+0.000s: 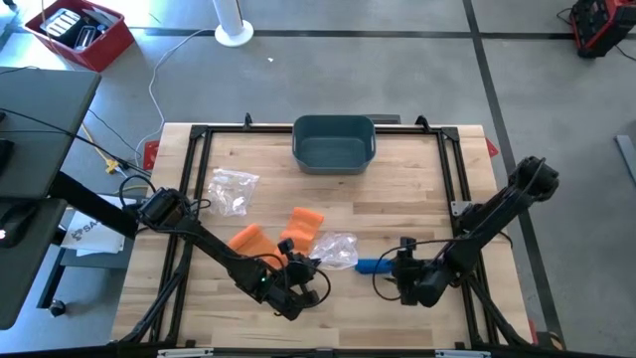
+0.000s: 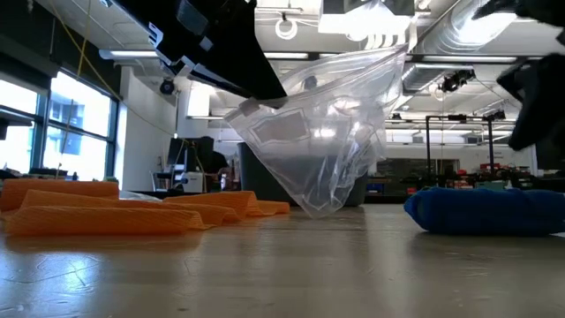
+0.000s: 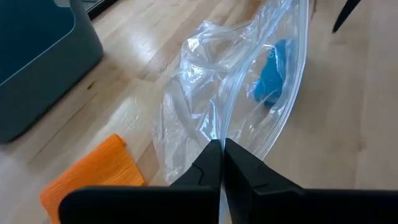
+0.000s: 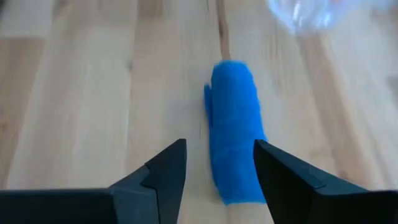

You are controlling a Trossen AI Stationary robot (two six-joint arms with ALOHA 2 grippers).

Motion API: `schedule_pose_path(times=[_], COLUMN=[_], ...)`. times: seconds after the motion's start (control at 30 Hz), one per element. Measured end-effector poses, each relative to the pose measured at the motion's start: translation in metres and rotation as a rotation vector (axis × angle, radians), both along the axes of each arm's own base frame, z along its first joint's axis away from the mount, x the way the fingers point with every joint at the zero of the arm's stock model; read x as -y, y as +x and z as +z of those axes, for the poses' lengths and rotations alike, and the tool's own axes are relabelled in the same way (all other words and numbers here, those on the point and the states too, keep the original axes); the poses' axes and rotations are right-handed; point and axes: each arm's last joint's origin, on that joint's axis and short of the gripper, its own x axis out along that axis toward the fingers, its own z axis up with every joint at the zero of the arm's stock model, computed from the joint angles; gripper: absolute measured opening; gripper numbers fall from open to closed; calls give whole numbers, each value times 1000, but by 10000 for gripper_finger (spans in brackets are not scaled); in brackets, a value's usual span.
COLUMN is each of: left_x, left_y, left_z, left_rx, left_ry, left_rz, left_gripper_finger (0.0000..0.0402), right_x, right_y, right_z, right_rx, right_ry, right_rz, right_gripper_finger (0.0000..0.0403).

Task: Roll bandage
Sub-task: Put the rolled blue bandage into the right transparent zip bag

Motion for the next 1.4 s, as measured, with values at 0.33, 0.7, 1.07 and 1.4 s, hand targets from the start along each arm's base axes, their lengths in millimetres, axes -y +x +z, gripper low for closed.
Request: schedule_pose_path(times=[0.33,0.7,1.07,1.4], left_x=[-4,-10,-7,6], left_y=[2,7,6,-3], left_z=[0,-2,-2,-2], left_rx=[-10,-51,-48,-47], left_ry=[-12,-79,-85,-86], left_rz=[0,-29,-34,-63], left_gripper_finger=[1,1,1,1], right_x=[7,17,25,31], right_y=[8,19,5,-42], right_z=[24,18,5,-33], right_rx=[134,4,-130,44], right_ry=[-42,130,2,122], right_rz=[95,123,129,32], right_gripper_finger=[180,223,240,240])
